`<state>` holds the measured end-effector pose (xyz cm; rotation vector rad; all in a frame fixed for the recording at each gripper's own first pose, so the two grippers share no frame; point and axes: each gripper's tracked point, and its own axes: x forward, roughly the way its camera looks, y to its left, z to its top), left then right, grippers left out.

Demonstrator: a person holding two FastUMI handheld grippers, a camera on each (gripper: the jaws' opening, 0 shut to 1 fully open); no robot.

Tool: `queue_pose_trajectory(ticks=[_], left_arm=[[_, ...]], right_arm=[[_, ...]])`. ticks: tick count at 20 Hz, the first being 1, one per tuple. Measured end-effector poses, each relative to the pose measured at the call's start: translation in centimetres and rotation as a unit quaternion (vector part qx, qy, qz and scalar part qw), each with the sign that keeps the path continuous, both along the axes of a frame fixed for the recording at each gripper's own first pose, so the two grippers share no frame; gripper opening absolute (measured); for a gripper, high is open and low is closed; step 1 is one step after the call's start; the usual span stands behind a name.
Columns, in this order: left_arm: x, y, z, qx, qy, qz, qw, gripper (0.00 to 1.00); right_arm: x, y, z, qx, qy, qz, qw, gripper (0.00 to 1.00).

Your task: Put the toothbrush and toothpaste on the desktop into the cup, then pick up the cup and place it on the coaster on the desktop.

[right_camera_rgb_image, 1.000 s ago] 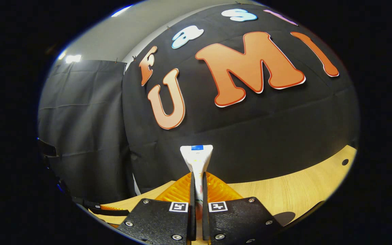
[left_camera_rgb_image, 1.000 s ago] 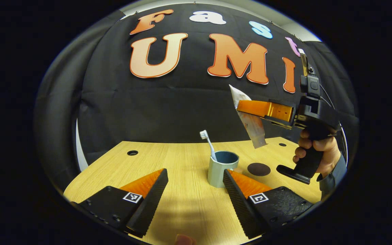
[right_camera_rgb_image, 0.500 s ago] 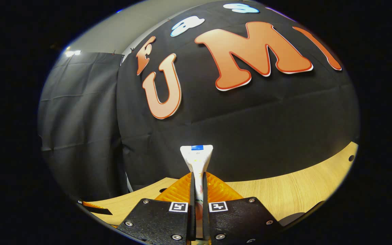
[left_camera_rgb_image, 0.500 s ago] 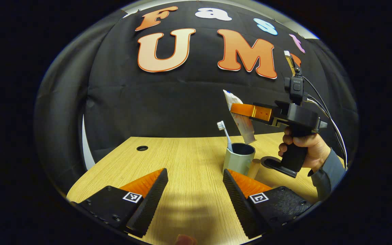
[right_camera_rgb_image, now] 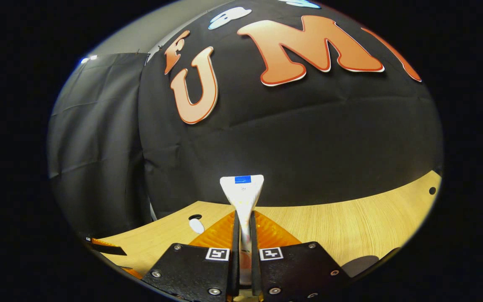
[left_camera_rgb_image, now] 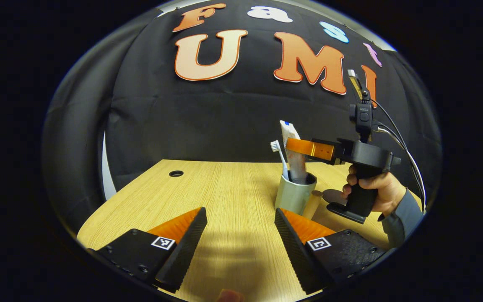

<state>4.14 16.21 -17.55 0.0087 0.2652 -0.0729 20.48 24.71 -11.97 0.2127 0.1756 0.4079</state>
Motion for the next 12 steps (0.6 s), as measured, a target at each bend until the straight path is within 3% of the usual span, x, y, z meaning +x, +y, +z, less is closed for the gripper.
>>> queue_pose_trajectory(ticks=[8,12], left_arm=[[-1.2,-2.7,2.4,-0.005,-0.014,-0.004,1.0,0.98],[-0.8,-5.2,2.8,-0.014,-0.001,-0.02,1.0,0.97]], right_arm=[[-4.9,-2.7,-1.6,-0.047,0.071,0.011,0.996,0.14],[-7.5,-5.0,1.5,-0.055,0.05,0.011,0.997,0.19]])
